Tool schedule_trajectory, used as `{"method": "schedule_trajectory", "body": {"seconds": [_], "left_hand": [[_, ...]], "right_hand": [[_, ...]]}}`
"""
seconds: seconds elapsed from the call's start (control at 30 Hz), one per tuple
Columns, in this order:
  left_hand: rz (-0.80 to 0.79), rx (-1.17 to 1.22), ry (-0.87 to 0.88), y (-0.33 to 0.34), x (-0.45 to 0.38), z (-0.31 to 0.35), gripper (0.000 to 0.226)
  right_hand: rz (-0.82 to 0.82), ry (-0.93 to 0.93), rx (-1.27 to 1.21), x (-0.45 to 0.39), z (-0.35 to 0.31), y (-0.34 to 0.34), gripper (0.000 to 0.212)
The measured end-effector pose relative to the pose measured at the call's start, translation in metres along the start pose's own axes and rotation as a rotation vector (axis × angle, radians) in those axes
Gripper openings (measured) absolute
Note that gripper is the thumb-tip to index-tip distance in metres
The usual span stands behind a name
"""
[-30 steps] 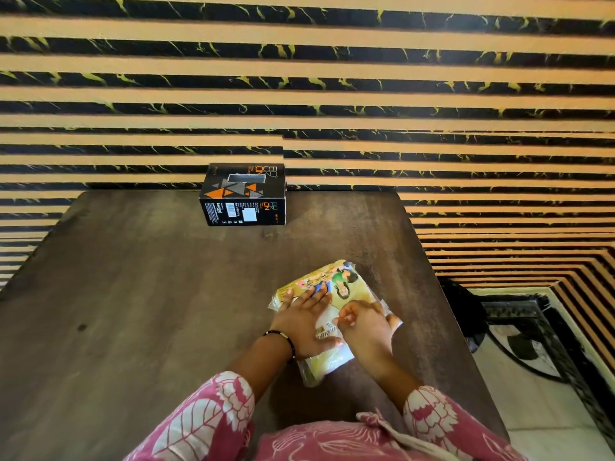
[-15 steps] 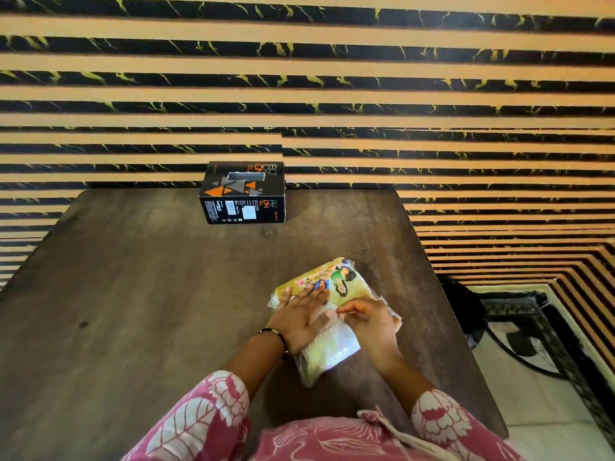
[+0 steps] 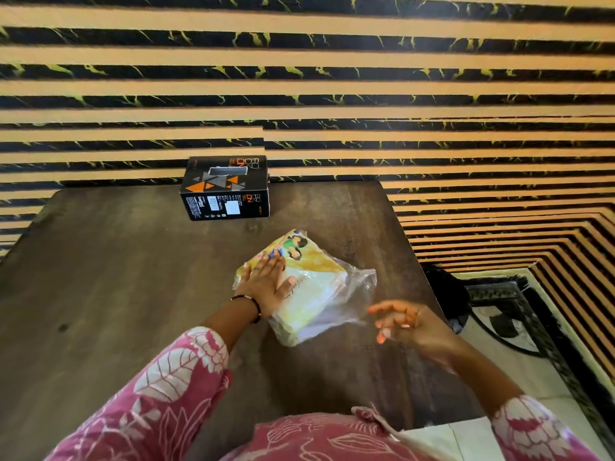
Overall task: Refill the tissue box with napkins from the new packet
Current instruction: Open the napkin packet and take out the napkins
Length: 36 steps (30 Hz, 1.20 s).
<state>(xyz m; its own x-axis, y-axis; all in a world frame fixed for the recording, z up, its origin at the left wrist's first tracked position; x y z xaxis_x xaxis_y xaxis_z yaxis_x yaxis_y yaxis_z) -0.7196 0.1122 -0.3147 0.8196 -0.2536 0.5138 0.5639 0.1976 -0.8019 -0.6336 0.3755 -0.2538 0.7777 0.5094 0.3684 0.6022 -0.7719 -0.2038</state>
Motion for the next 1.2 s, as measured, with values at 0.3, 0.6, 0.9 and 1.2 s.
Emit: {"method": "schedule_trajectory", "body": {"seconds": [0.3,0.6,0.9,1.2], "left_hand": [[0.114,0.046,0.092,-0.007,0.025,0.066,0.082],[0.044,-0.161,0.168,0.009,0.049,0.089,0.036],[0.453,0.193,0.252,-0.029,0.067,0.085,0.017],[0.167,0.246,0.460,-0.015,0.078,0.114,0.037]], "right_hand": [[0.339,-0.283,0.513,-0.008,-0.040,0.011,0.012],[0.039,0.111,0.739,-0.034,0.019,0.040,0.024],[0.119,0.184,0.565,-0.056,0.005,0.041,0.022],[0.246,0.289,-0.892,-0.069,0.028,0.059,0.032]]}}
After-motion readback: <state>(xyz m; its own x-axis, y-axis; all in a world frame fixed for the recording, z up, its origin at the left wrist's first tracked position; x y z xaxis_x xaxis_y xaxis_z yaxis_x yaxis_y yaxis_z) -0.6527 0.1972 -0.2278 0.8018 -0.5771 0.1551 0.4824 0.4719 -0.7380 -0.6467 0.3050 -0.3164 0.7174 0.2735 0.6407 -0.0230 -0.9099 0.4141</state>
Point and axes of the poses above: each hand's wrist, its own x-axis away from the middle knuckle, its own y-axis out of the palm, z = x × y, the point moved 6 cm from there along -x, towards the middle knuckle, and after that the axes turned 14 degrees about -z, right-handed, at the moved point
